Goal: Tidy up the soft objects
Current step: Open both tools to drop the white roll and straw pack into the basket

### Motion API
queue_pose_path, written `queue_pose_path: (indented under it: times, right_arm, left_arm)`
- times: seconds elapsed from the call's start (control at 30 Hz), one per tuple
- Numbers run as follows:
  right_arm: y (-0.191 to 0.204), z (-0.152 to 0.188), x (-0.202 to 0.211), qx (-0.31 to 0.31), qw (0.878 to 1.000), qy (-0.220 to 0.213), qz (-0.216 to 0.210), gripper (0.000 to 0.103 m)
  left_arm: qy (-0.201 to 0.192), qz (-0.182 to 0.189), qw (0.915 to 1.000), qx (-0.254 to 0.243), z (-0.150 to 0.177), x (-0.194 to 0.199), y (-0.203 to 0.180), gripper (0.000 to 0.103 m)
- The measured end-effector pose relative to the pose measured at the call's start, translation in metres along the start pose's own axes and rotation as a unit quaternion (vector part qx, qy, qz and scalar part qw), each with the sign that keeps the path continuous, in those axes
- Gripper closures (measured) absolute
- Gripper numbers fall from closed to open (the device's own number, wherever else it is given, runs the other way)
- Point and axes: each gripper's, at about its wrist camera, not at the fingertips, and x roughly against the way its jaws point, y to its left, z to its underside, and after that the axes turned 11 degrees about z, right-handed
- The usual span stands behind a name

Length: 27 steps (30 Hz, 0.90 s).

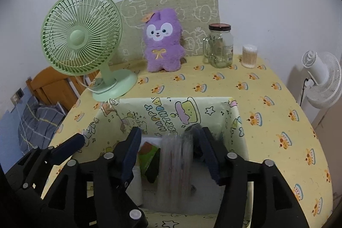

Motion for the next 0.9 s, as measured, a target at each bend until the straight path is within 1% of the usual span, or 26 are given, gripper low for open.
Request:
queue_pose_path:
  times: [0.03,0.1,0.13,0.2,0.23,0.4,0.47,0.53,0.67,0.77,0.83,0.9]
  right_arm:
    - [0.0,0.0,0.001,0.001,1.0,-0.001,0.002,0.035]
    - [0.0,0.0,0.003,0.002,1.0,-0.002,0.004,0.033]
    - [0.0,0.0,0.005,0.003,1.0,-0.003,0.003,0.027]
    - [-0.001,0.0,0.007,0.0,1.0,-0.004,-0.001,0.021]
    - [-0.002,0.0,0.009,-0.001,1.0,-0.005,-0.001,0.02]
    - [-0.002,0.001,0.013,0.0,1.0,-0.005,0.004,0.019]
    - [-0.002,0.001,0.016,-0.001,1.0,-0.006,0.004,0.018]
    - [-0.003,0.002,0.02,-0.001,1.0,-0.009,0.006,0.015]
    - [-0.005,0.004,0.03,-0.001,1.0,-0.014,0.006,0.014]
    - [-0.006,0.004,0.04,-0.003,1.0,-0.022,0.009,0.014]
    - [-0.007,0.004,0.047,-0.004,0.999,-0.03,0.013,0.009]
    - [-0.008,0.005,0.055,-0.005,0.999,-0.043,0.018,0.008]
  left_arm:
    - [-0.001,0.001,1.0,0.001,0.0,0.001,0.0,0.023]
    - [-0.004,0.002,1.0,0.002,0.0,0.003,0.0,0.017]
    - [-0.007,0.003,1.0,0.002,0.0,0.004,-0.001,0.016]
    - [-0.012,0.003,0.9999,0.001,0.001,0.006,-0.002,0.012]
    - [-0.012,0.004,0.9999,0.002,0.001,0.007,-0.002,0.011]
    - [-0.011,0.008,0.9999,0.006,0.001,0.009,-0.002,0.006]
    - [-0.011,0.011,0.9998,0.008,0.002,0.011,-0.002,0.006]
    - [-0.014,0.013,0.9998,0.007,0.003,0.016,-0.004,0.006]
    - [-0.019,0.011,0.9997,0.006,0.004,0.024,-0.007,0.005]
    - [-0.025,0.016,0.9995,0.013,0.004,0.03,-0.008,0.003]
    - [-0.033,0.011,0.9992,0.018,0.004,0.036,-0.009,0.003]
    - [-0.037,0.009,0.9991,0.017,0.004,0.041,-0.011,0.003]
